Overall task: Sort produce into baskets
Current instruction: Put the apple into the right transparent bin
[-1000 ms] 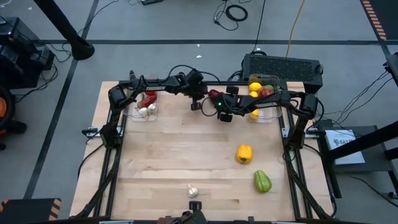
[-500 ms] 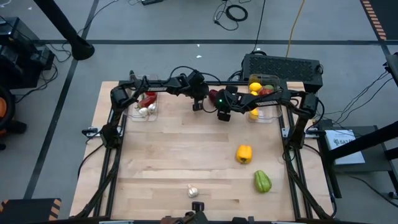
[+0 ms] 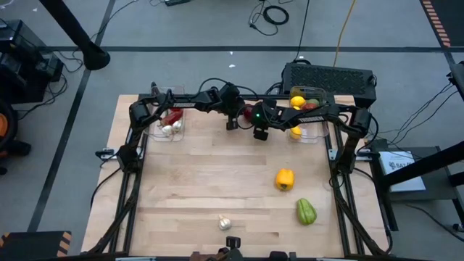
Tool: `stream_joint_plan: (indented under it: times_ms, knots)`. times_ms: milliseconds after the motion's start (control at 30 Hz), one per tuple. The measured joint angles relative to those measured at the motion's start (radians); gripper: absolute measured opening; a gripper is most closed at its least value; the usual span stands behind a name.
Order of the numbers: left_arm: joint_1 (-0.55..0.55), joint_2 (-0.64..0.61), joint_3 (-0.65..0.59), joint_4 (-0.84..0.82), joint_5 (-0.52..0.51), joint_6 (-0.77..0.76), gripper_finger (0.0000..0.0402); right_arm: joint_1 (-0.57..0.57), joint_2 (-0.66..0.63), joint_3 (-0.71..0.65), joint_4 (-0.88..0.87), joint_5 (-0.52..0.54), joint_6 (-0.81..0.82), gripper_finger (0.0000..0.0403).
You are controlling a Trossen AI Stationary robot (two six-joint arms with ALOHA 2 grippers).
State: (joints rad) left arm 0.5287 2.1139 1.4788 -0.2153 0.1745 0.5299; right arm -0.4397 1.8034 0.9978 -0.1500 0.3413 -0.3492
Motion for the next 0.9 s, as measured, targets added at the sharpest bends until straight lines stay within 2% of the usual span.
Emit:
stream_joint_plan:
  times_ms: [500,900]
  knots:
    - [-0.009,0.000,0.000,-0.001,0.000,0.001,0.0002,-0.012,0.000,0.000,0.009,0.000,-0.004,0.0091]
    - [-0.014,0.000,0.000,-0.001,0.000,0.001,0.0002,-0.012,0.000,0.000,0.009,-0.008,-0.004,0.0026]
